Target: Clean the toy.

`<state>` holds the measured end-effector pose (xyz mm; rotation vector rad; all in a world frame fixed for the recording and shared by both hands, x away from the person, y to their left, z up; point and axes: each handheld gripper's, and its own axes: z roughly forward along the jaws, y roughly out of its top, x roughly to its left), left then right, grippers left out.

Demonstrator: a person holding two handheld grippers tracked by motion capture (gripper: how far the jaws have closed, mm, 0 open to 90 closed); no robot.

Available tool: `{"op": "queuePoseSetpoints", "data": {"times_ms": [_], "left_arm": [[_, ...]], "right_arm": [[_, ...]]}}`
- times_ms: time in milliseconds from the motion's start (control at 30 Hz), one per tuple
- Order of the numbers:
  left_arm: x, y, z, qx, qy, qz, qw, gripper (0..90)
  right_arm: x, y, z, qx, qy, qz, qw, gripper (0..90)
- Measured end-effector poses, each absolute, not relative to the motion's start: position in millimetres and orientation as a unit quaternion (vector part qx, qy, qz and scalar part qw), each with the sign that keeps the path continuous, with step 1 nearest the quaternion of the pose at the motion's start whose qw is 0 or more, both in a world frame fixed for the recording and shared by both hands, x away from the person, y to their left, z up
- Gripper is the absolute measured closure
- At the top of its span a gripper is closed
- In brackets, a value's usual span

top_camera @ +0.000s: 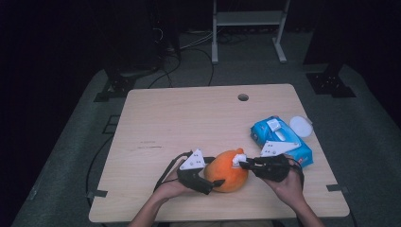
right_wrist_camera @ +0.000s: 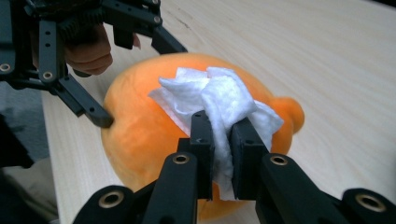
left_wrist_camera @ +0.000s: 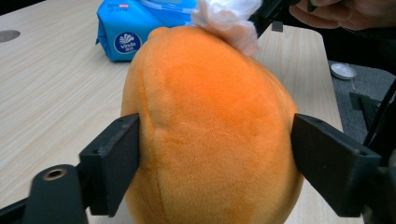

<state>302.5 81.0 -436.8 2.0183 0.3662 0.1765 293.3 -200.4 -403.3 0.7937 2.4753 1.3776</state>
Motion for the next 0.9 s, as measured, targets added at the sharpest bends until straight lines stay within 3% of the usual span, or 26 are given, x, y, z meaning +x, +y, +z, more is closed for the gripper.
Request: {"op": "queuePoseSetpoints", "data": {"times_ms": [67, 167, 300, 367, 467, 667, 833, 900], "left_arm": [[306, 81, -438, 0.84, 0.176, 0.059, 0.51, 11.2], [308, 82, -438, 0.844, 0.199, 0.03, 0.497, 14.6], [304, 81, -432, 0.853, 0.167, 0.07, 0.49, 31.1], [301, 80, -430, 0.856, 0.147, 0.092, 0.488, 34.6], [296, 76, -430, 0.861, 0.118, 0.115, 0.482, 35.8], [295, 76, -431, 0.859, 0.096, 0.119, 0.488, 34.8], [301, 76, -437, 0.845, 0.119, 0.107, 0.51, 14.0], [301, 75, -439, 0.845, 0.127, 0.095, 0.511, 18.1]], "right_arm": [[294, -203, -405, 0.271, 0.837, 0.467, 0.09, 80.4], [286, -199, -406, 0.259, 0.842, 0.468, 0.075, 80.4], [277, -185, -408, 0.224, 0.857, 0.462, 0.05, 80.5], [273, -179, -402, 0.216, 0.861, 0.452, 0.084, 80.6], [278, -184, -397, 0.228, 0.847, 0.472, 0.089, 80.7], [288, -200, -395, 0.262, 0.828, 0.482, 0.115, 80.5], [291, -208, -401, 0.272, 0.831, 0.476, 0.095, 80.4], [287, -204, -401, 0.267, 0.834, 0.474, 0.091, 80.7]]}}
